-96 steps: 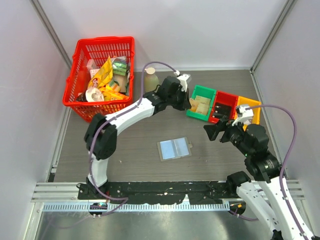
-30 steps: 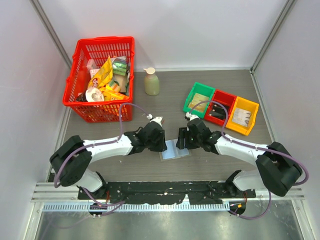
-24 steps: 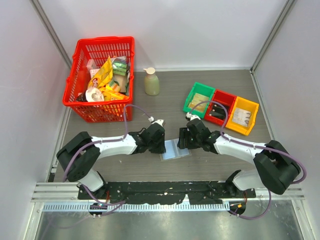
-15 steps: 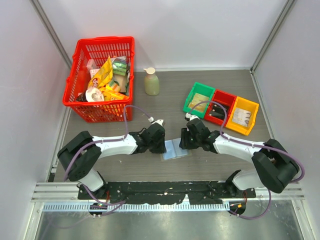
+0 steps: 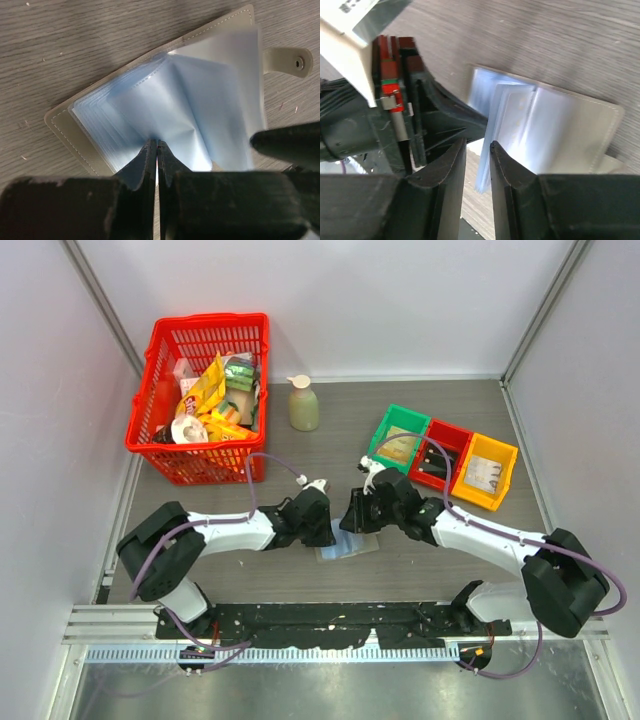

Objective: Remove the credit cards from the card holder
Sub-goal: Remove the credit card from the card holder.

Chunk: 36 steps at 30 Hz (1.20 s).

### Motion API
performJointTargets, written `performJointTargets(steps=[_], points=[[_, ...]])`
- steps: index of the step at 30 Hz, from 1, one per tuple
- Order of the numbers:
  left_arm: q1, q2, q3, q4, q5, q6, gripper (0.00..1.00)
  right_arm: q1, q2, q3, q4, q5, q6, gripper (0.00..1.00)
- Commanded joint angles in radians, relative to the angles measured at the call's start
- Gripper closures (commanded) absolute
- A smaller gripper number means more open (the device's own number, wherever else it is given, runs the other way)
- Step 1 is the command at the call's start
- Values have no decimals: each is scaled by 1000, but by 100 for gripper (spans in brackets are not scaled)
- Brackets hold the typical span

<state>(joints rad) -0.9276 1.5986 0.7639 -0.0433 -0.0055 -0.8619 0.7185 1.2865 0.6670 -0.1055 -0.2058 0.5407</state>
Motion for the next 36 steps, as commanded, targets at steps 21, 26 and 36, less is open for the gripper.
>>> performJointTargets(steps=[21,26,36], points=[[-4,-181,-81,-20,-97,-23,81,35,28,29,-66,279,-33,47],[-5,-121,-52,-53,-96,-12,78,35,86,22,-54,289,-30,40],[-5,-81,-81,-49,-77,-31,89,35,142,5,-14,252,-36,38]])
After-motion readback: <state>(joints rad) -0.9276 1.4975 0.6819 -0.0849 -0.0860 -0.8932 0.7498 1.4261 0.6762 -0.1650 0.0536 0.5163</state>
